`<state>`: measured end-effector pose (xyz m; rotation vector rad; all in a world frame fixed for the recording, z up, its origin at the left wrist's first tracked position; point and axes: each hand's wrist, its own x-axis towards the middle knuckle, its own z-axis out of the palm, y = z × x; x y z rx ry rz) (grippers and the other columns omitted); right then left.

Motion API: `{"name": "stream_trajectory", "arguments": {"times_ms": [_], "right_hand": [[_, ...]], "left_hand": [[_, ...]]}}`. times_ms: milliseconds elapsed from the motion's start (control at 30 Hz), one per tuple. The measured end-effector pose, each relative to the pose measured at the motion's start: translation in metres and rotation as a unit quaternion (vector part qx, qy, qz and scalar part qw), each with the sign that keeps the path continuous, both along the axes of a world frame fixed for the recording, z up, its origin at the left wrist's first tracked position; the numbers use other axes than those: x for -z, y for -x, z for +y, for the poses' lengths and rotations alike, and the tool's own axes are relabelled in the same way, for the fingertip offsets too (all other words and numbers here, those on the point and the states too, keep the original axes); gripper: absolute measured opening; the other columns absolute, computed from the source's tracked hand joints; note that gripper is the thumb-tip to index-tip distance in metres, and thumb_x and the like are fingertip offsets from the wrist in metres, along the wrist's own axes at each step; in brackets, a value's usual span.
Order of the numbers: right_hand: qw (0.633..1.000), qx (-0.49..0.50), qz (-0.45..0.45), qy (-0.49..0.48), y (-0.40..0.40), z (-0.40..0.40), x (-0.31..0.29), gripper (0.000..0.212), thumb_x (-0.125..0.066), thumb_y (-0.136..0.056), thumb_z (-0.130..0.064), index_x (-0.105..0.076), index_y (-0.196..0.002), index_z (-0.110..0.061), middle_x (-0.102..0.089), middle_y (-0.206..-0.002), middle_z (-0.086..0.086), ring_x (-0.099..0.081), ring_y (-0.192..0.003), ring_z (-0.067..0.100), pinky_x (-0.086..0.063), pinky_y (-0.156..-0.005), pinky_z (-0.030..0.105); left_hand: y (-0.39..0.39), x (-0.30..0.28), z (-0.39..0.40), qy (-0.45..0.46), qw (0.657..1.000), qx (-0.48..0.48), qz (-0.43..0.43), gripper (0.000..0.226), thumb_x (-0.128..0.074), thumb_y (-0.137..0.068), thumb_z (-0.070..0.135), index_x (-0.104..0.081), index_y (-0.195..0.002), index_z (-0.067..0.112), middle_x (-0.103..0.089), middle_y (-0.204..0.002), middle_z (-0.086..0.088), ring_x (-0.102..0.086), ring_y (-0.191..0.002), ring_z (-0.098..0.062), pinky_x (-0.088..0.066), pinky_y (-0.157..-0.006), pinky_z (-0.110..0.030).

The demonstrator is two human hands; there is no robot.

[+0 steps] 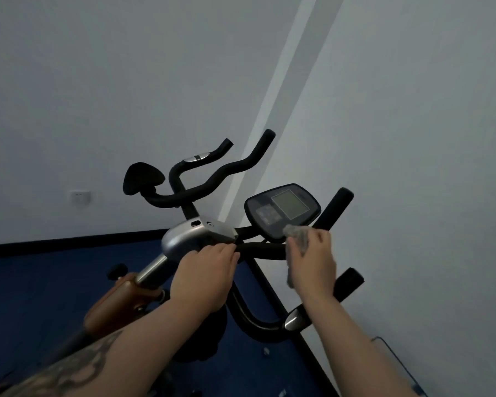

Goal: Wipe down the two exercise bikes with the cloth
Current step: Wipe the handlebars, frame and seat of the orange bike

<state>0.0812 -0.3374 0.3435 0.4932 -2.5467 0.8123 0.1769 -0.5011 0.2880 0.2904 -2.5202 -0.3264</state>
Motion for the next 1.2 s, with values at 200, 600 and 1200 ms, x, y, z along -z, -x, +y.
{"name": "stream_trajectory", "arguments": {"times_ms": [200, 600, 1200], "right_hand": [[0.991, -0.072, -0.037, -0.107, 0.019, 0.002, -0.017, 0.021, -0.055, -0.095, -0.042, -0.06, -0.111, -0.028, -0.045, -0.112, -0.014, -0.05, -0.085, 0.008, -0.04, -0.074, 0.026], [0.997, -0.02, -0.057, -0.052, 0.028, 0.018, -0.026, 0.017, -0.055, -0.096, -0.035, -0.058, -0.106, -0.021, -0.05, -0.115, -0.003, -0.051, -0.085, 0.012, -0.039, -0.074, 0.029], [0.991, -0.077, -0.033, -0.106, 0.031, 0.027, -0.037, 0.014, -0.059, -0.094, -0.034, -0.06, -0.107, -0.03, -0.048, -0.11, -0.018, -0.058, -0.089, 0.001, -0.048, -0.075, 0.023]], "left_hand": [[-0.002, -0.002, 0.002, 0.006, 1.0, 0.006, 0.012, 0.021, -0.048, -0.098, 0.036, -0.066, -0.104, 0.028, -0.069, -0.092, 0.011, -0.066, -0.076, -0.011, -0.051, -0.06, -0.031], [0.01, -0.013, -0.007, -0.056, 0.995, 0.038, -0.07, 0.02, -0.035, -0.102, 0.035, -0.049, -0.116, 0.028, -0.057, -0.108, 0.008, -0.055, -0.093, -0.015, -0.046, -0.07, -0.032], [0.077, -0.016, -0.026, -0.201, 0.908, 0.321, -0.18, 0.028, -0.029, -0.105, 0.042, -0.048, -0.097, 0.023, -0.054, -0.08, 0.006, -0.05, -0.072, -0.012, -0.04, -0.071, -0.032]]}}
